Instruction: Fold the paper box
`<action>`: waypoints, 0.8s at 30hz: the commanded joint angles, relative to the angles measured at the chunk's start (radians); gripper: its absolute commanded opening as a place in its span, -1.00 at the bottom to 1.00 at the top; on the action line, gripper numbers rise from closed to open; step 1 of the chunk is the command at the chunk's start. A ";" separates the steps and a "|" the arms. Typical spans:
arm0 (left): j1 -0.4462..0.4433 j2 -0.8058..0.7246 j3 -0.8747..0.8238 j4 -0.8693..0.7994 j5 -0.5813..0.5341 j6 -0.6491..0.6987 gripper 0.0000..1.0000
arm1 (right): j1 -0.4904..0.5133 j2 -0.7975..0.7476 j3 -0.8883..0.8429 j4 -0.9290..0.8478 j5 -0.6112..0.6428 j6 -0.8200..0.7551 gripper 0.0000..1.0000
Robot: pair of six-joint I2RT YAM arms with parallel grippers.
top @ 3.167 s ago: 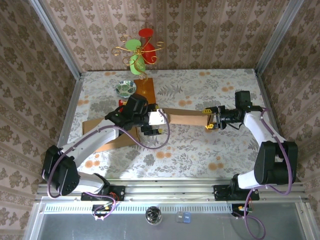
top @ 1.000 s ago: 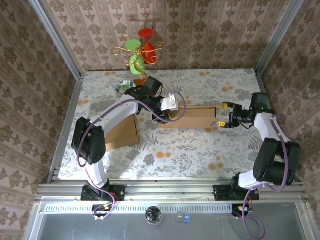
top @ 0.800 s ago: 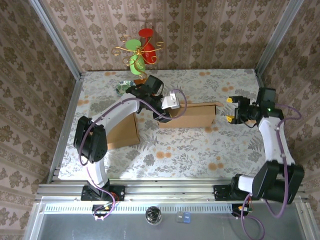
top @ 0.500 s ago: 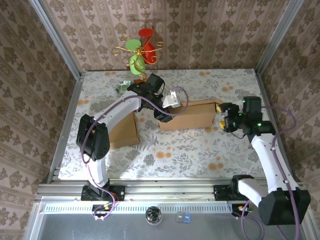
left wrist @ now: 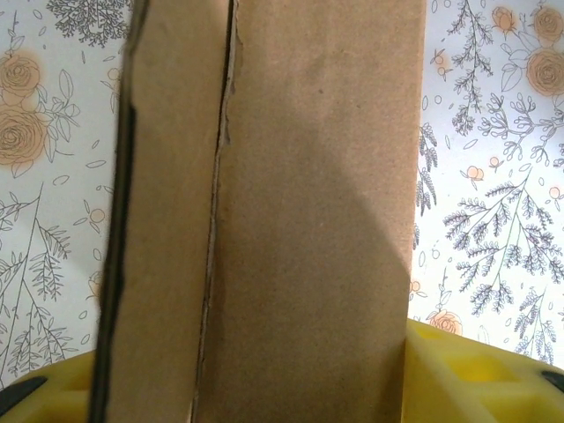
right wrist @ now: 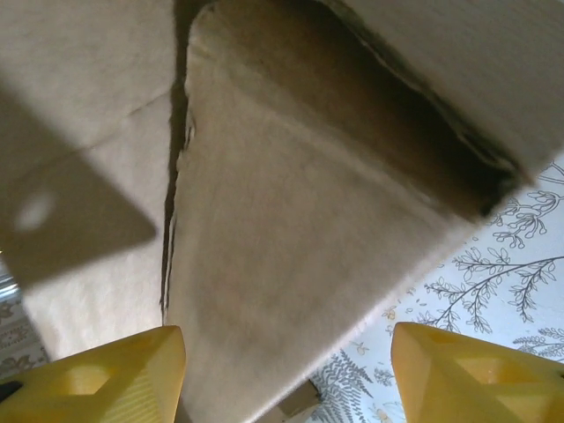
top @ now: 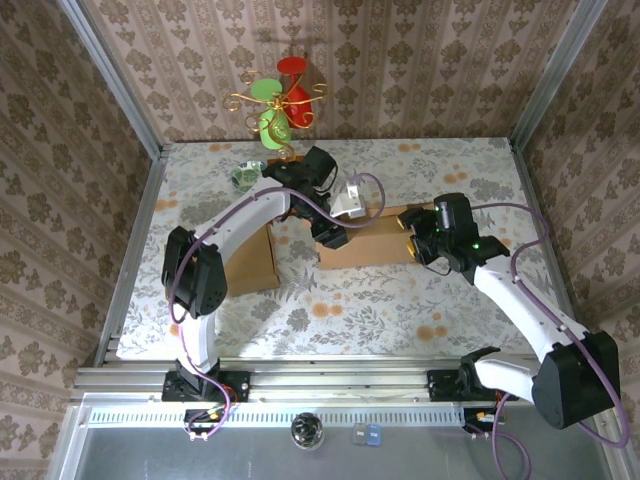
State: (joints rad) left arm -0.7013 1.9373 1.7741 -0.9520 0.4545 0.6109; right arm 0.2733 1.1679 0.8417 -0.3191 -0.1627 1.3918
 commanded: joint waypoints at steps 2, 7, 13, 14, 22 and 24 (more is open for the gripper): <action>-0.021 0.032 0.010 -0.081 -0.023 -0.033 0.14 | 0.004 0.022 0.002 0.041 0.048 0.021 0.22; -0.033 0.020 0.001 -0.052 -0.042 -0.037 0.24 | 0.004 0.045 -0.015 -0.024 0.053 0.039 0.08; -0.047 0.012 -0.005 -0.034 -0.042 -0.032 0.27 | 0.004 0.066 -0.033 -0.060 0.056 0.070 0.00; -0.050 0.011 -0.006 -0.032 -0.041 -0.029 0.26 | 0.004 0.068 -0.032 -0.057 0.057 0.070 0.00; -0.074 -0.023 -0.052 0.027 -0.071 0.001 0.22 | 0.003 0.088 -0.007 -0.067 0.051 0.069 -0.07; -0.075 -0.032 -0.062 0.040 -0.080 0.006 0.22 | 0.004 0.090 -0.008 -0.067 0.048 0.074 -0.07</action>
State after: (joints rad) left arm -0.7506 1.9186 1.7439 -0.9306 0.3611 0.5919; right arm 0.2729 1.2190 0.8433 -0.3122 -0.1337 1.4479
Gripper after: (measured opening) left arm 0.612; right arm 0.466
